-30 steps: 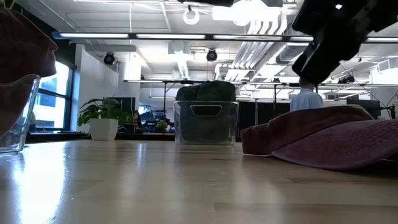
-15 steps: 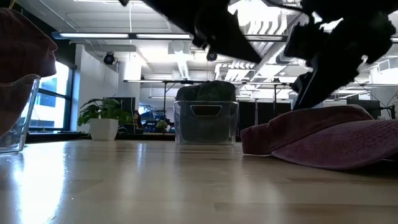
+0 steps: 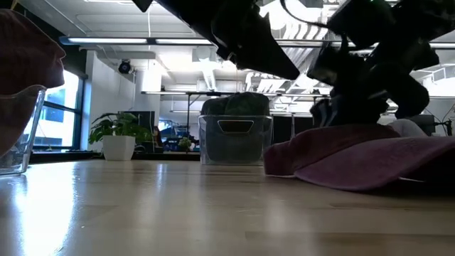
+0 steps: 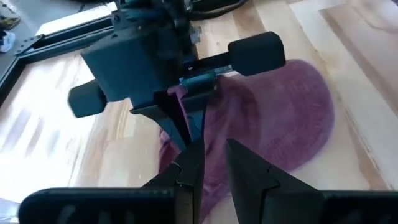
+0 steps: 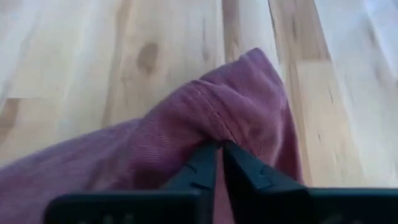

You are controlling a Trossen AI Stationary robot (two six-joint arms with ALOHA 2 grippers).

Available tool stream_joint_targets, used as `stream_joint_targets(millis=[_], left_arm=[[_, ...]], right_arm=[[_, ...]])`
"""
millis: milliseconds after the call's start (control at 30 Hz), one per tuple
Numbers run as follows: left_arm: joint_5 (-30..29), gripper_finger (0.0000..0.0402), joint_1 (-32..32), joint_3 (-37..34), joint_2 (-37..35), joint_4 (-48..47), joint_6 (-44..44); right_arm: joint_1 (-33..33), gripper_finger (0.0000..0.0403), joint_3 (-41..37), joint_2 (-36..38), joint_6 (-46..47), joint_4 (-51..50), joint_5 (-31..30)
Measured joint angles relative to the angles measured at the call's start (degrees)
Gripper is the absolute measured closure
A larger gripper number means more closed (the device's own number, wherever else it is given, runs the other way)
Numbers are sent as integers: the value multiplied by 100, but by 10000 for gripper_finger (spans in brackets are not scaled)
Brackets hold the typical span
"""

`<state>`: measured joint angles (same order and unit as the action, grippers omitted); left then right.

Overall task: Pick & Place hat
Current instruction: Put the red cap into the bottom transparent bin

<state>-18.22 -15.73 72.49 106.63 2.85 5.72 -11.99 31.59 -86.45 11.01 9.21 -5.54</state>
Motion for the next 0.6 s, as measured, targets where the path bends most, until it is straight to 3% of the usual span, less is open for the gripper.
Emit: stream_joint_targets(millis=[333,500,600], left_arm=[[-56,341,-1,0,0,-96,-92],[19,320,165,6,81,326,-980],[427,285,470,-12,276,217,-1765]], right_arm=[[-595,396,2,1044,-68,-144,-1047],[-894,400,4,1819,121,-706,-1556],[-1158,394,4,2332,460,-1097,-2076]])
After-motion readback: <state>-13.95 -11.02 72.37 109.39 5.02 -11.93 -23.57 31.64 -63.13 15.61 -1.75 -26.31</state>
